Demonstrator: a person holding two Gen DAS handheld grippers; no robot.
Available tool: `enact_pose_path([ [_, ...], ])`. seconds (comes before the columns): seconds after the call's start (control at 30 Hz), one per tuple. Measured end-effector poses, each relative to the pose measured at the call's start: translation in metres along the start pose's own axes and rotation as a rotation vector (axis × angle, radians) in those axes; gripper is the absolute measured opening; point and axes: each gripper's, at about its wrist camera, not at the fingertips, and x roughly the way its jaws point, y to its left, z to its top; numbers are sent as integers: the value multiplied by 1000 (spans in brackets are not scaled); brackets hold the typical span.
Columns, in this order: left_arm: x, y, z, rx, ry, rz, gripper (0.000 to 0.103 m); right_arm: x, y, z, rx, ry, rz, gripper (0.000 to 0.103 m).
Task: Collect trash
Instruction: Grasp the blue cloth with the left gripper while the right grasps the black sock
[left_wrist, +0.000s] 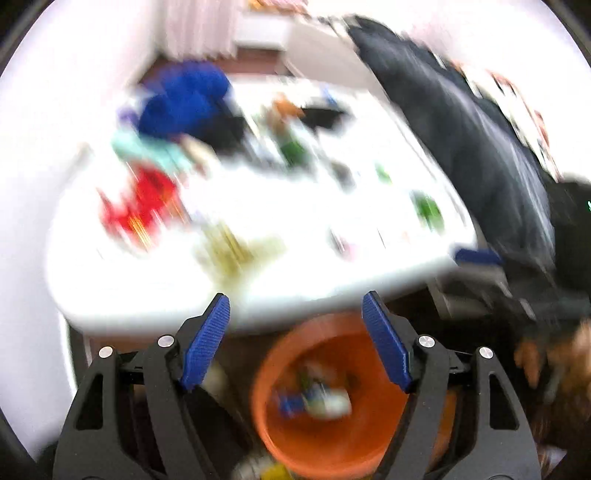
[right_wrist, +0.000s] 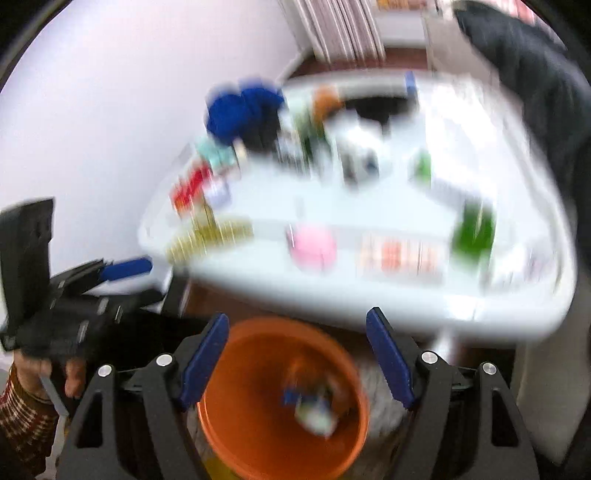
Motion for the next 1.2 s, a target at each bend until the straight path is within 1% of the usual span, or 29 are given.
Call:
enact_pose_path([
  [0.03, -1, 7, 16, -16, -32, 28, 77, -5, 3, 12, -14, -40, -9, 80],
  [0.07, 0, 18, 38, -31, -79, 79, 81, -9, 4, 27, -26, -87, -15, 83],
  [0.13, 6, 34, 75, -62, -136, 147, 83, -15, 5, 48, -36, -149, -14, 85],
  [0.2, 17, 54, 106, -99, -145, 186, 84, -14, 4, 61, -40, -186, -17, 86],
  [0.23, 30, 65, 126, -123, -135, 205, 84, -15, 2, 65, -40, -196, -17, 86],
  [0.3, 58, 87, 151, -147, -95, 247, 84, -10, -6, 69, -22, -206, -11, 86],
  [0.43, 116, 108, 175, -145, -14, 328, 84, 12, -21, 68, 12, -163, -11, 86],
  [0.5, 142, 114, 184, -144, 19, 337, 84, 20, -28, 66, 21, -137, -24, 86],
  [0.53, 148, 116, 186, -149, 15, 337, 84, 24, -31, 66, 26, -131, -31, 86],
  [0.57, 152, 118, 186, -150, -1, 322, 68, 28, -35, 67, 28, -120, -40, 86],
  [0.6, 157, 121, 187, -152, -8, 308, 19, 30, -36, 67, 26, -114, -48, 86],
  [0.63, 163, 126, 186, -171, 2, 308, 12, 33, -38, 68, 26, -109, -56, 86],
  [0.7, 157, 129, 186, -191, -30, 303, 10, 36, -42, 71, 28, -102, -70, 86],
  [0.77, 143, 125, 183, -171, -67, 304, 9, 39, -48, 78, 25, -90, -89, 86],
  [0.83, 122, 120, 178, -154, -107, 300, 9, 45, -57, 95, 15, -72, -98, 86],
  [0.93, 88, 118, 172, -205, -172, 234, 9, 62, -78, 127, -4, -69, -153, 86],
  [1.0, 66, 113, 168, -220, -213, 209, 9, 87, -93, 158, -47, -77, -227, 86],
  [1.03, 58, 110, 165, -220, -229, 203, 9, 95, -96, 165, -60, -72, -240, 86],
  [1.07, 51, 107, 164, -220, -246, 192, 9, 116, -101, 178, -89, -47, -243, 86],
  [1.13, 42, 103, 160, -225, -269, 159, 9, 142, -107, 191, -113, -17, -226, 86],
  [1.2, 41, 100, 161, -220, -268, 141, 9, 167, -107, 199, -152, 10, -200, 85],
])
